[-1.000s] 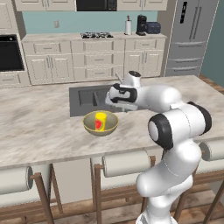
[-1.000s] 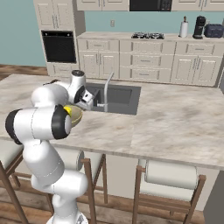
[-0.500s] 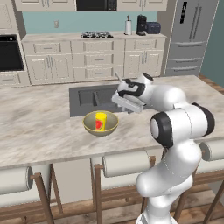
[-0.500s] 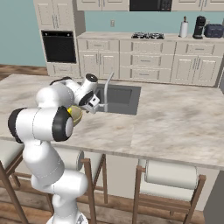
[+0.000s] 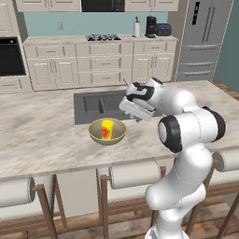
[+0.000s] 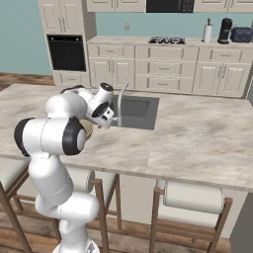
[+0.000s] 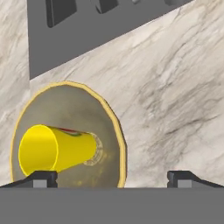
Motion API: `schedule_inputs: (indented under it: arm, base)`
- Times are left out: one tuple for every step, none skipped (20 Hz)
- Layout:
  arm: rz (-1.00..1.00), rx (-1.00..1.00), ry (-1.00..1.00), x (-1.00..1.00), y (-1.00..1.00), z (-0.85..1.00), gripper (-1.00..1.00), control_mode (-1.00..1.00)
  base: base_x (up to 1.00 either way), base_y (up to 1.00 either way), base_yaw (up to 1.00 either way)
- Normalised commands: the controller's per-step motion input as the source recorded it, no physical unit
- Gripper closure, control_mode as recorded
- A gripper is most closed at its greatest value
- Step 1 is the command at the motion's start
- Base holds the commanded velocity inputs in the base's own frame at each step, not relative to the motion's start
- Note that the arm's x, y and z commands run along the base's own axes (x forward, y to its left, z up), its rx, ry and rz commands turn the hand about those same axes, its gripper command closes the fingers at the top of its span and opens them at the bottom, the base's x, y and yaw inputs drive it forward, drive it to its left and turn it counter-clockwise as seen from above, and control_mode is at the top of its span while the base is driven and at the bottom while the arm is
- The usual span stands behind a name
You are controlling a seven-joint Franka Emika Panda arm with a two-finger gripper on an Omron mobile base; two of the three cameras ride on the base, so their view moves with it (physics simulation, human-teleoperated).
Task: Place the cup inside the bowl on the dining table and move the bowl to any counter.
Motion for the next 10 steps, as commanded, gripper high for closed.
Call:
schedule_inputs:
  arm:
    - [0.13,0.0,0.06,0.0,0.0,0.0,-1.0,-1.0]
    - [0.13,0.0,0.06,0.0,0.0,0.0,-1.0,-1.0]
    - [0.13,0.0,0.04,0.0,0.0,0.0,-1.0,-1.0]
    - [0.14,0.0,0.04,0.0,0.0,0.0,-1.0,-1.0]
    - [0.14,0.0,0.04,0.0,0.0,0.0,-1.0,-1.0]
    - [0.17,0.0,0.02,0.0,0.0,0.0,-1.0,-1.0]
    - [0.19,0.0,0.04,0.11,0.0,0.0,-1.0,-1.0]
    - [0.2,0.0,0.04,0.09,0.0,0.0,-1.0,-1.0]
    - [0.2,0.0,0.04,0.05,0.0,0.0,-1.0,-1.0]
    - [0.21,0.0,0.03,0.0,0.0,0.0,-1.0,-1.0]
  base:
    - [0.0,0.0,0.0]
    - [0.0,0.0,0.0]
    - [0.0,0.0,0.0]
    - [0.0,0.0,0.0]
    - [0.0,0.0,0.0]
    - [0.0,0.0,0.0]
    - [0.0,0.0,0.0]
    - [0.0,0.0,0.0]
    - [0.0,0.0,0.0]
    - [0.0,0.0,0.0]
